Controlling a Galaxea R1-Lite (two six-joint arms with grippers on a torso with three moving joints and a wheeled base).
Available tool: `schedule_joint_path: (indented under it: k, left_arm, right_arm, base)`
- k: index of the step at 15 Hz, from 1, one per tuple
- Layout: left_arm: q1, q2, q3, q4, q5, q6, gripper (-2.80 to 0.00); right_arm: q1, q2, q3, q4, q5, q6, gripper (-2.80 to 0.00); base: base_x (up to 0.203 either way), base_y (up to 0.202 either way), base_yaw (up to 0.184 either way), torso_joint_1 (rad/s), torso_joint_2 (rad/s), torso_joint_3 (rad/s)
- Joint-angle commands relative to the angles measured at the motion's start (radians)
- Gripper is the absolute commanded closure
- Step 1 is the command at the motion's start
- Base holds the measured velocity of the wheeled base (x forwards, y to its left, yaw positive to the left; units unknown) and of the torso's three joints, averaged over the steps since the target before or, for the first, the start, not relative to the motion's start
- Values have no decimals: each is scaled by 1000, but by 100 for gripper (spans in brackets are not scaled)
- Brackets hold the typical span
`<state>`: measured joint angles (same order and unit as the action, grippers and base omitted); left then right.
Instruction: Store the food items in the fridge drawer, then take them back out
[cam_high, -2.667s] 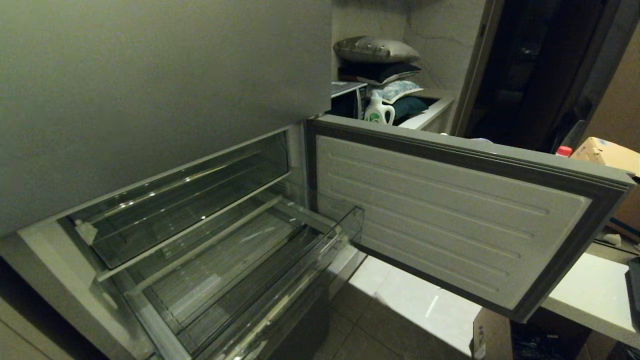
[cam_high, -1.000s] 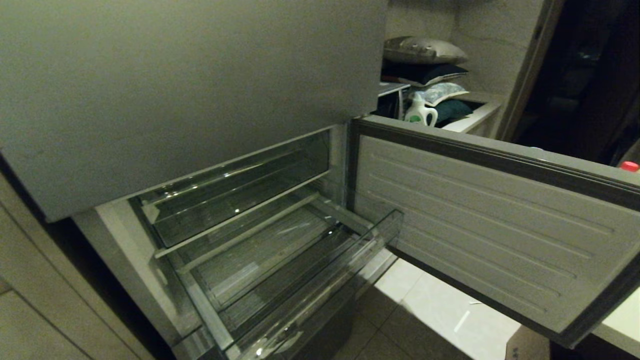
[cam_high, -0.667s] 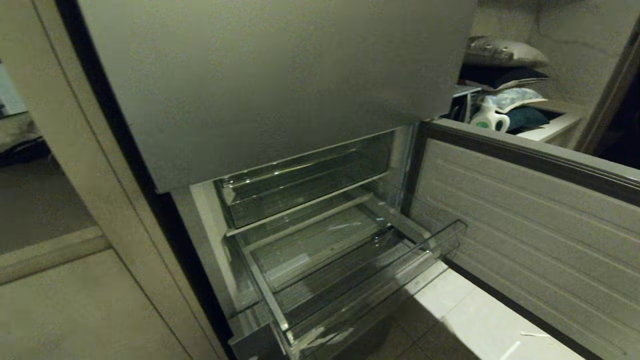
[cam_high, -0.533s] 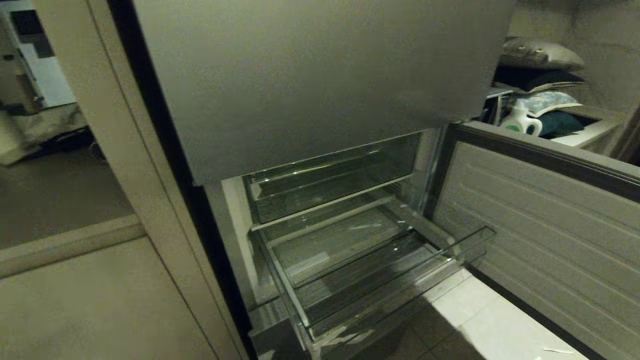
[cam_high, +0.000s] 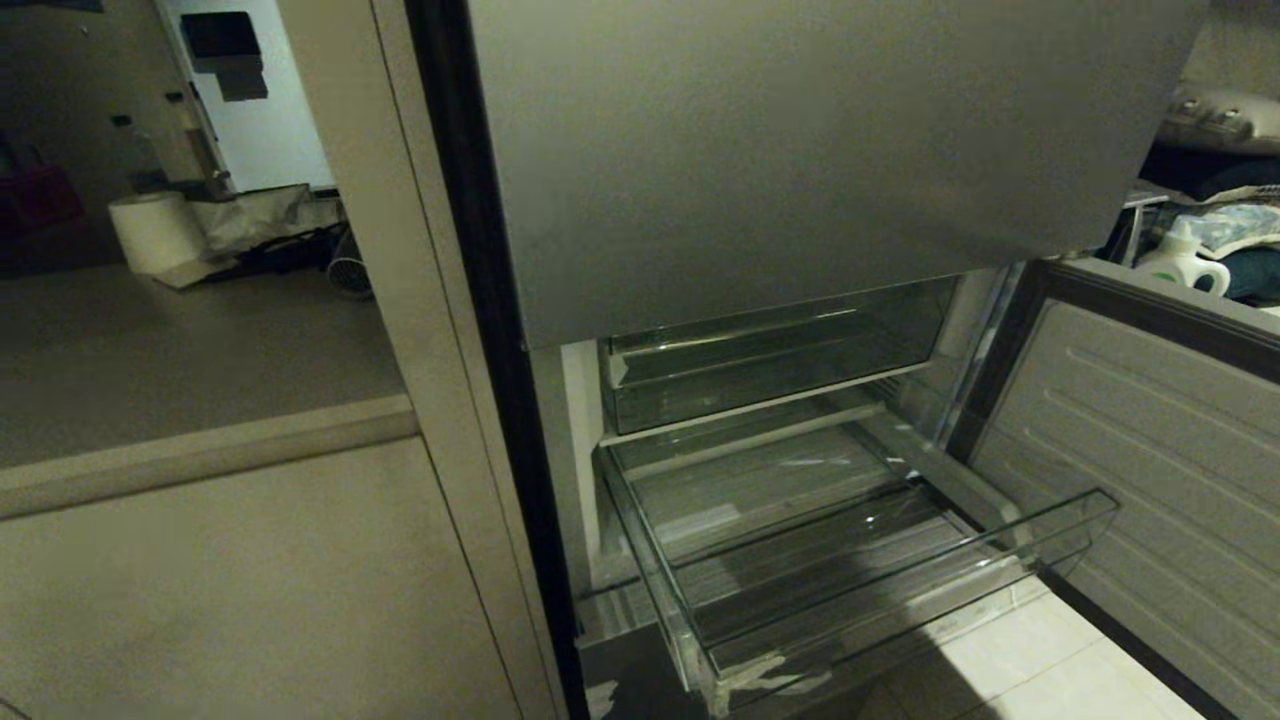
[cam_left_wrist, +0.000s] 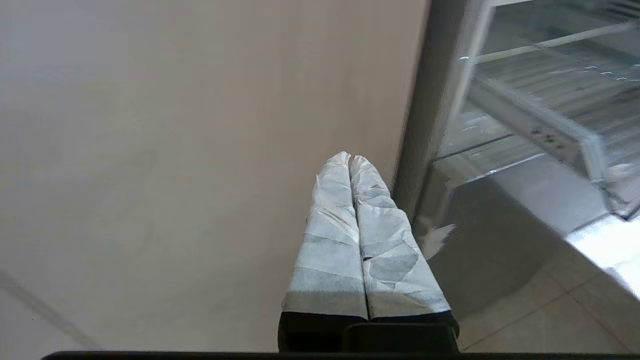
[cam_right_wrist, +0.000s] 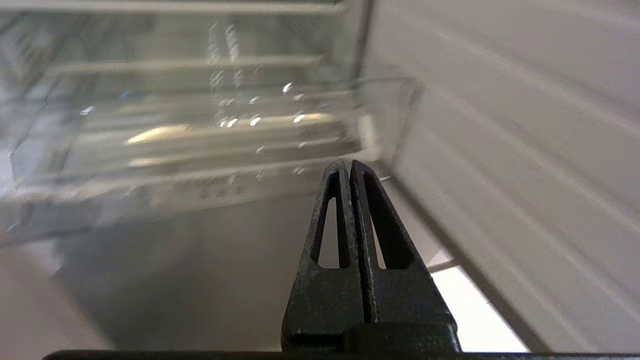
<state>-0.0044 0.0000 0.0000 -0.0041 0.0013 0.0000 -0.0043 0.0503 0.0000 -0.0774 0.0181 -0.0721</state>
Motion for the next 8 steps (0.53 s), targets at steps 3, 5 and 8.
schedule_joint_path:
  k: [3, 5, 8]
  left_arm:
    - [0, 2, 0, 0, 0, 0, 0]
    - [0, 2, 0, 0, 0, 0, 0]
    - [0, 2, 0, 0, 0, 0, 0]
  right_arm:
    - [21, 451, 25, -44, 3, 15, 0]
    - [28, 710, 17, -138, 7, 56, 0]
    - [34, 1004, -11, -303, 55, 108, 0]
  base:
    - [0, 0, 0, 0, 0, 0]
    - [0, 0, 0, 0, 0, 0]
    - [0, 0, 0, 0, 0, 0]
